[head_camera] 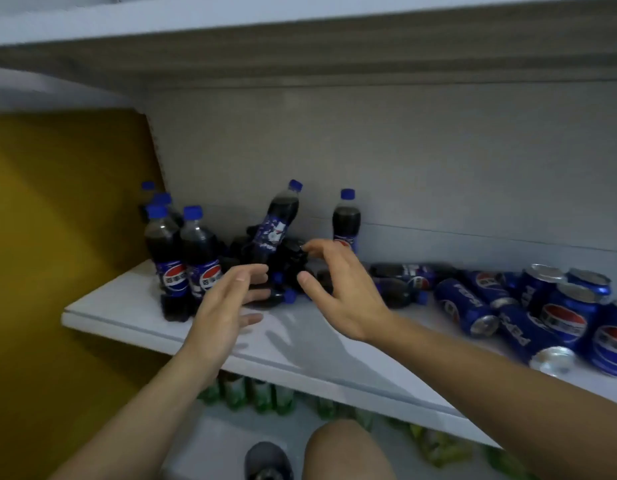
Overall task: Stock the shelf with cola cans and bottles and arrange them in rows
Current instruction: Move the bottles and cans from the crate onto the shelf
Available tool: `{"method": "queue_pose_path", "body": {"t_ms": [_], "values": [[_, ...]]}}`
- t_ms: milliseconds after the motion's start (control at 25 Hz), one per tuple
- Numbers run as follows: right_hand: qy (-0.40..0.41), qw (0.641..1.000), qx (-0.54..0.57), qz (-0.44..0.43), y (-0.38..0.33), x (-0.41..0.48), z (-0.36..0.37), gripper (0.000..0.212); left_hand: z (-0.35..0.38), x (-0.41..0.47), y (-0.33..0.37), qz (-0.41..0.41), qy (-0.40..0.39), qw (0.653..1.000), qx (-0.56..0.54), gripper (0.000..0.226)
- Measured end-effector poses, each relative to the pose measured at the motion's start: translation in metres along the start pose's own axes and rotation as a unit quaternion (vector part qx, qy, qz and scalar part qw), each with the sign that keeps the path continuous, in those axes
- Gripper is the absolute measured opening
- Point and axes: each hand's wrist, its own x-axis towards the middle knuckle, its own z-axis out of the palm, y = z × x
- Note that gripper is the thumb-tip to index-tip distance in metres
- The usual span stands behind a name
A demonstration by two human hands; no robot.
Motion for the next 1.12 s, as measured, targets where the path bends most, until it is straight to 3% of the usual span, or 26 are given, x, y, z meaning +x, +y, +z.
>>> {"method": "queue_pose_path", "body": {"t_ms": [240, 480, 640, 760, 1000, 1120], "values": [[-0.091, 0.971, 0.183, -0.127, -0.153, 0.005, 0.134, 0.042, -0.185, -0.096, -0.003, 0.058, 0.172, 0.976, 0.12, 0.035], [-0.269, 0.908, 0.247, -0.207, -0.26, -0.046, 0.282, 0.046, -0.308, -0.247, -0.071, -0.038, 0.39, 0.914, 0.106, 0.031], [-0.383, 0.847, 0.292, -0.224, -0.311, -0.093, 0.356, 0.049, -0.34, -0.333, -0.111, -0.096, 0.47, 0.87, 0.115, 0.026], [-0.45, 0.812, 0.301, -0.217, -0.334, -0.124, 0.401, 0.046, -0.365, -0.366, -0.127, -0.13, 0.466, 0.858, 0.173, 0.033], [-0.532, 0.787, 0.254, -0.18, -0.338, -0.157, 0.483, 0.031, -0.401, -0.392, -0.162, -0.257, 0.381, 0.845, 0.272, 0.034], [-0.625, 0.734, 0.173, -0.202, -0.335, -0.198, 0.521, 0.034, -0.414, -0.395, -0.171, -0.28, 0.344, 0.849, 0.287, 0.034]]}}
